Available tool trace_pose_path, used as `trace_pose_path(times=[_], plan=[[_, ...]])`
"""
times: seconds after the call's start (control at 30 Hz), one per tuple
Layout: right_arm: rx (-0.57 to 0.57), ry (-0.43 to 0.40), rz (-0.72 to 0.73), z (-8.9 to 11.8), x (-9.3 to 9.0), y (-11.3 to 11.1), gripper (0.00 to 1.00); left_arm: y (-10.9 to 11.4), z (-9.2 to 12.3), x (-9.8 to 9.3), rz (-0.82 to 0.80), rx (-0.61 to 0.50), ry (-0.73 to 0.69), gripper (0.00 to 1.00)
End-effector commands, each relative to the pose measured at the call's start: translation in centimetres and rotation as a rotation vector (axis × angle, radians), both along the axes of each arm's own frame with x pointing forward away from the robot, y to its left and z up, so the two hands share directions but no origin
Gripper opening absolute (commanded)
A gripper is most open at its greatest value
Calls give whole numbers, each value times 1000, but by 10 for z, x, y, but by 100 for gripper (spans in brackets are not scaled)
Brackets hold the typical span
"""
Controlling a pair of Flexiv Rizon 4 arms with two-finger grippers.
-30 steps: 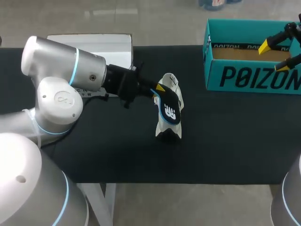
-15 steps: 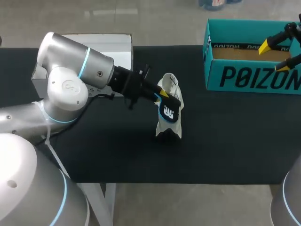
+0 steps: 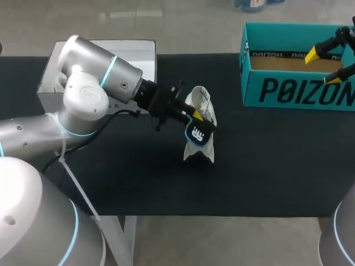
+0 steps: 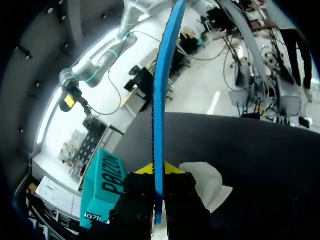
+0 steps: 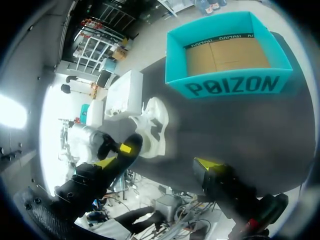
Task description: Take the shoe out of the shoebox, open the shoe tongue, remove and reinsert the insole, then place the shoe into the shoebox
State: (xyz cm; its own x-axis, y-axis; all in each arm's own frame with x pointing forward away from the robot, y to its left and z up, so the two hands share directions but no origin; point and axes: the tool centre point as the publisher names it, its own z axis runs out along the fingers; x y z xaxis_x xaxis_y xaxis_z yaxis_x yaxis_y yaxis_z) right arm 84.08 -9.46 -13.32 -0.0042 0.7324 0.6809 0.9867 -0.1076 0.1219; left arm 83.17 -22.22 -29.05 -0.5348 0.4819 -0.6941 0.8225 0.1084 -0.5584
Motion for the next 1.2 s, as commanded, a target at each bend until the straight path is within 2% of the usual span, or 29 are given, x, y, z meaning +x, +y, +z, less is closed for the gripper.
trace_pose_path(times=[0.03,0.5,0.73,1.2], plan=[[-3,1,-2,0,-1,0,100,1,-5,6,-13,-5,7,0],[-3,1,-2,0,-1,0,100,1,-5,6,-13,-5,7,0],[-3,1,-2,0,-1,0,100,4,-12,11,-107,-50,88,0],[-3,1,-2,0,-1,0,100,13,-18,16,-152,47,56,0]])
